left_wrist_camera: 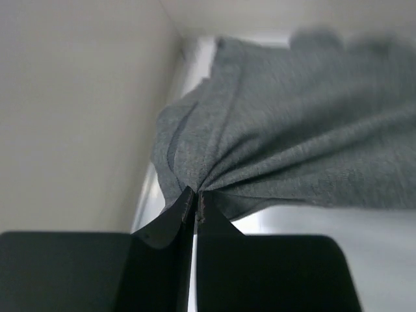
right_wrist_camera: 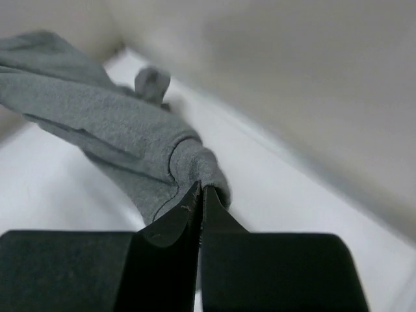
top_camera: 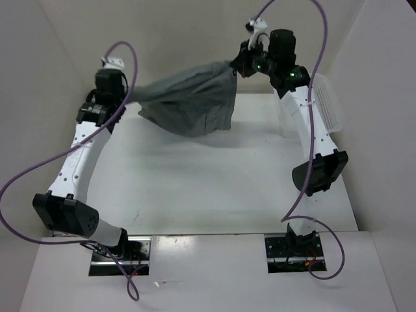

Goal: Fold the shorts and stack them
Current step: Move the shorts to the center of the board

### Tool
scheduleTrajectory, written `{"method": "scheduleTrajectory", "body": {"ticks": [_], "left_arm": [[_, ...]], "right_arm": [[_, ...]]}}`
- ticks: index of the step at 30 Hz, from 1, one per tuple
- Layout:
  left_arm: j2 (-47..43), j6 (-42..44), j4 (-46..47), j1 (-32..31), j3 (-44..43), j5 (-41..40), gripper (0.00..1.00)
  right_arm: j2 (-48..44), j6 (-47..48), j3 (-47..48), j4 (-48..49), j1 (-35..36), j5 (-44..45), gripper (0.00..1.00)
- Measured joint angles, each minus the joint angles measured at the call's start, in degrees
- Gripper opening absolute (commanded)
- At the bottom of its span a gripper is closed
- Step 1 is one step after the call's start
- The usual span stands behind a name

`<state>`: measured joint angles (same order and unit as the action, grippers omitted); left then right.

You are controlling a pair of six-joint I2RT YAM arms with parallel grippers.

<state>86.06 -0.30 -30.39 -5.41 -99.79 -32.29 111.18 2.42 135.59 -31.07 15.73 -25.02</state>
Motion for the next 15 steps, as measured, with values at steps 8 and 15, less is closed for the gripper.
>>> {"method": "scheduleTrajectory", "body": {"ticks": [8,15], "left_arm": [[-5.55,0.09,-11.67,-3.72,32.02,6.01,0.0],[-14.99,0.09,-22.45,-3.89,39.85,10.84,0.0]], "right_arm": [[-9.05,16.63,-45.88,-6.1,4.7,-0.09,0.0],[-22.51,27.3,-70.58,-13.29,16.28,-1.4,0.0]]}}
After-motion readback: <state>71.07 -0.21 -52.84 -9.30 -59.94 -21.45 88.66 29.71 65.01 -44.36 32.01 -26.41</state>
